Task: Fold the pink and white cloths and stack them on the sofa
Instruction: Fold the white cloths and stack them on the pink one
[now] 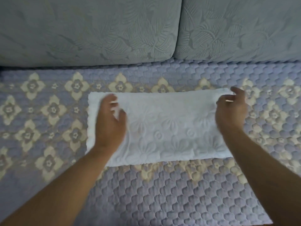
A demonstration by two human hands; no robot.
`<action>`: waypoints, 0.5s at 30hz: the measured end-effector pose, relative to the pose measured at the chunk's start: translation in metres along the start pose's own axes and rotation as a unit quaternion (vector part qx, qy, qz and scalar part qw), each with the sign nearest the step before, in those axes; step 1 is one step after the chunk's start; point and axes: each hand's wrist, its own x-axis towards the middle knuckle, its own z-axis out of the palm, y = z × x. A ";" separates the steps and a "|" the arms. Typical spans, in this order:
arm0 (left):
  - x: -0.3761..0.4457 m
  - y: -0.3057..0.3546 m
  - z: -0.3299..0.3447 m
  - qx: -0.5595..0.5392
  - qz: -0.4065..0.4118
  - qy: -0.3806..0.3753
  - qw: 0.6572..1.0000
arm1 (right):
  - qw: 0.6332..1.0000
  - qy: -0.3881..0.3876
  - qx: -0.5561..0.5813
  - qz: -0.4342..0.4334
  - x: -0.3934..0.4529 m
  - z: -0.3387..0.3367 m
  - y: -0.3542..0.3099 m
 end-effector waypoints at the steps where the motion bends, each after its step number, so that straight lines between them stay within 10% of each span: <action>1: -0.016 0.002 0.007 0.100 0.095 -0.057 0.989 | 0.994 -0.019 -0.047 -0.101 -0.021 0.003 -0.003; 3: -0.030 -0.005 0.022 0.308 0.211 -0.138 0.917 | 0.948 -0.081 -0.176 -0.252 -0.049 0.018 0.006; 7: -0.006 -0.050 0.034 0.430 0.006 -0.119 0.895 | 0.898 -0.143 -0.373 -0.186 -0.014 0.037 0.050; 15: 0.003 -0.044 0.011 0.394 -0.019 -0.091 0.915 | 0.962 -0.111 -0.119 -0.221 -0.047 0.035 -0.007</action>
